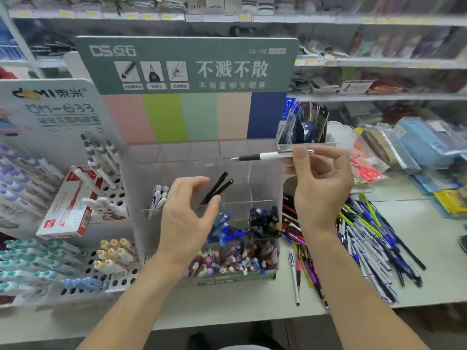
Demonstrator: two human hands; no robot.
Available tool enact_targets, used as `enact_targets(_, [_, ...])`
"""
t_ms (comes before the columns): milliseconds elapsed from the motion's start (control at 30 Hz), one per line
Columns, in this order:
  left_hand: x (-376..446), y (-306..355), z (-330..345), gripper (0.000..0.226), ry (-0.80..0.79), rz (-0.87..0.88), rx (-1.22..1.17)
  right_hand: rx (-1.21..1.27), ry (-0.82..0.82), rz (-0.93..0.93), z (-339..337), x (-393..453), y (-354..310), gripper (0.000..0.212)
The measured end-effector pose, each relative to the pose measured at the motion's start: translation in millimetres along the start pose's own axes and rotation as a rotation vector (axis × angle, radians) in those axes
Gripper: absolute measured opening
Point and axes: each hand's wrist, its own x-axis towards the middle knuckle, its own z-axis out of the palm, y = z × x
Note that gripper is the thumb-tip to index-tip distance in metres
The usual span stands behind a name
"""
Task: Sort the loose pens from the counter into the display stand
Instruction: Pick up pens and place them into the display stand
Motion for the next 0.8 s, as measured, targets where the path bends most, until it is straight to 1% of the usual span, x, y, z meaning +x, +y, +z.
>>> enact_targets(67, [19.7, -2.4, 6.7, 0.038, 0.107, 0.049, 0.076, -0.019, -0.052, -0.120, 17.7, 21.5, -2.7, 0.021])
enact_targets(133, [39.2, -8.1, 8.9, 0.040, 0.225, 0.068, 0.178, -0.051, -0.158, -0.181, 39.1, 33.2, -1.4, 0.021])
enact_targets(200, [50.7, -17.6, 2.3, 0.043, 0.289, -0.005, 0.277, -0.065, -0.274, -0.204, 64.8, 33.4, 4.5, 0.019])
enact_targets(300, [49.0, -37.3, -16.2, 0.053, 0.307, -0.190, 0.359, -0.073, -0.408, -0.215, 110.4, 21.9, 20.0, 0.020])
enact_targets(367, [44.0, -48.4, -27.7, 0.060, 0.285, -0.286, 0.409, -0.114, -0.510, -0.209, 140.9, 12.0, 32.6, 0.019])
enact_targets(433, [40.4, -55.7, -35.6, 0.063, 0.249, -0.302, 0.435, -0.199, -0.616, -0.248, 164.8, 3.7, 44.8, 0.018])
enact_targets(567, [35.9, -63.9, -45.6, 0.056, 0.232, -0.232, 0.380, -0.415, -0.788, -0.393, 183.8, -4.2, 63.1, 0.013])
enact_targets(633, [33.5, -64.1, -47.0, 0.052, 0.239, -0.204, 0.349, -0.514, -0.794, -0.431, 177.7, -2.8, 65.0, 0.016])
enact_targets(700, [31.2, -55.9, -46.6, 0.042, 0.300, -0.159, 0.297, -0.533, -0.721, -0.457, 158.5, -1.8, 58.3, 0.021])
enact_targets(767, [27.7, -37.8, -41.6, 0.023, 0.335, -0.096, 0.183, -0.490, -0.634, -0.444, 124.2, -3.6, 47.0, 0.019])
enact_targets(800, [24.3, -26.0, -36.4, 0.012, 0.300, -0.088, 0.097, -0.479, -0.597, -0.417, 101.9, -6.3, 41.4, 0.015])
